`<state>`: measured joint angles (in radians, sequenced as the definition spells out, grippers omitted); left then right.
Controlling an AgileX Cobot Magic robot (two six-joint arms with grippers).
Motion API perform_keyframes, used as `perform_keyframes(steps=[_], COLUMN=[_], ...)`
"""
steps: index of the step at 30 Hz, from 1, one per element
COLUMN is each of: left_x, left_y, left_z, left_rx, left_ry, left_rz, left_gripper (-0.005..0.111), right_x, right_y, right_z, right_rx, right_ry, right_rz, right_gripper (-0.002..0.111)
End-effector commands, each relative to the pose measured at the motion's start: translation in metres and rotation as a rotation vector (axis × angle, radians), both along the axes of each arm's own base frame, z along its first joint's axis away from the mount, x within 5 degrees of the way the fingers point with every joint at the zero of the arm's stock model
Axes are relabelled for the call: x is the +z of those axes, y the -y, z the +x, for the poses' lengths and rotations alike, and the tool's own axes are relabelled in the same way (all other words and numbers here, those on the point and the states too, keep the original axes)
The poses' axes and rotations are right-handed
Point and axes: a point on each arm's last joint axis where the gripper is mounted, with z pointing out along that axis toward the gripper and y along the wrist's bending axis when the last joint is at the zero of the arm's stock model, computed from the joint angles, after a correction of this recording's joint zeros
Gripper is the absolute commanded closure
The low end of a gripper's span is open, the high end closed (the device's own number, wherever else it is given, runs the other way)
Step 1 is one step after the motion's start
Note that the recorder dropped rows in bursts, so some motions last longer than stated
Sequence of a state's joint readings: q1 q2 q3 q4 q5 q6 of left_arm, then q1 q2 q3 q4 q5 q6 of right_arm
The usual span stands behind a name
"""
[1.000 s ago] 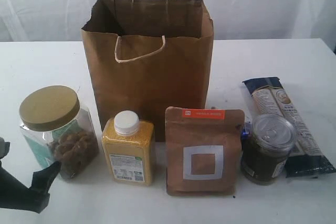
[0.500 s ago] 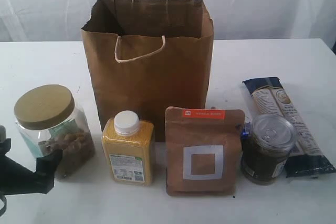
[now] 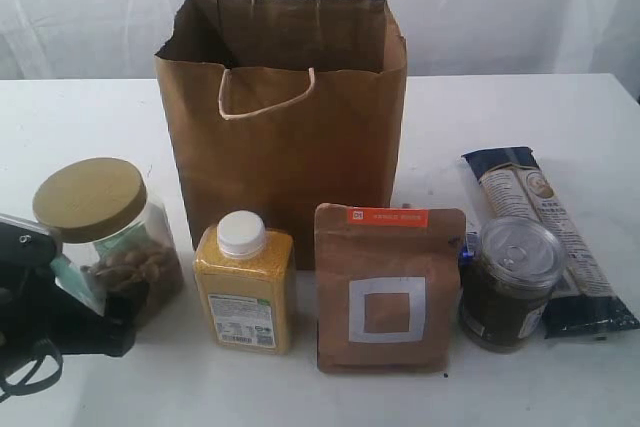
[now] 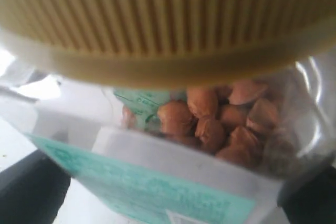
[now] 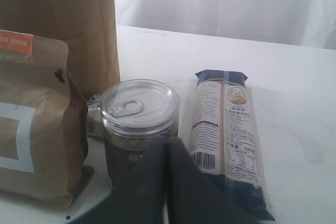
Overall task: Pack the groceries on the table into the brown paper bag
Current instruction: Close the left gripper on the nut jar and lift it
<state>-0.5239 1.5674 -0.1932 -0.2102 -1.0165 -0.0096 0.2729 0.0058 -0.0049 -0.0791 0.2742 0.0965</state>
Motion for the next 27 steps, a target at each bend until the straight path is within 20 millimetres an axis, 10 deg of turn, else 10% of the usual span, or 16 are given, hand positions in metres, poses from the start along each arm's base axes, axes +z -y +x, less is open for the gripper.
perform_keyframes(steps=[1,11,27], left_x=[0.0036,0.0059,0.0052], left_y=[0.0036,0.0101,0.0129], left_z=[0.0067,0.0068,0.0037], left_rx=[-0.015,-0.065,-0.096], left_ry=[0.035,0.042,0.014], left_rz=[0.0,-0.046,-0.058], left_gripper=[0.001,0.008,0.107], right_x=[-0.0005,-0.0003,-0.0005], right_y=[0.0002,0.0002,0.0002], right_z=[-0.0001,0.0,-0.0001], right_rx=[-0.005,-0.004,-0.005], right_ry=[0.009,0.011,0.009], right_rz=[0.007,0.008,0.007], right_gripper=[0.108,0.108,0.108])
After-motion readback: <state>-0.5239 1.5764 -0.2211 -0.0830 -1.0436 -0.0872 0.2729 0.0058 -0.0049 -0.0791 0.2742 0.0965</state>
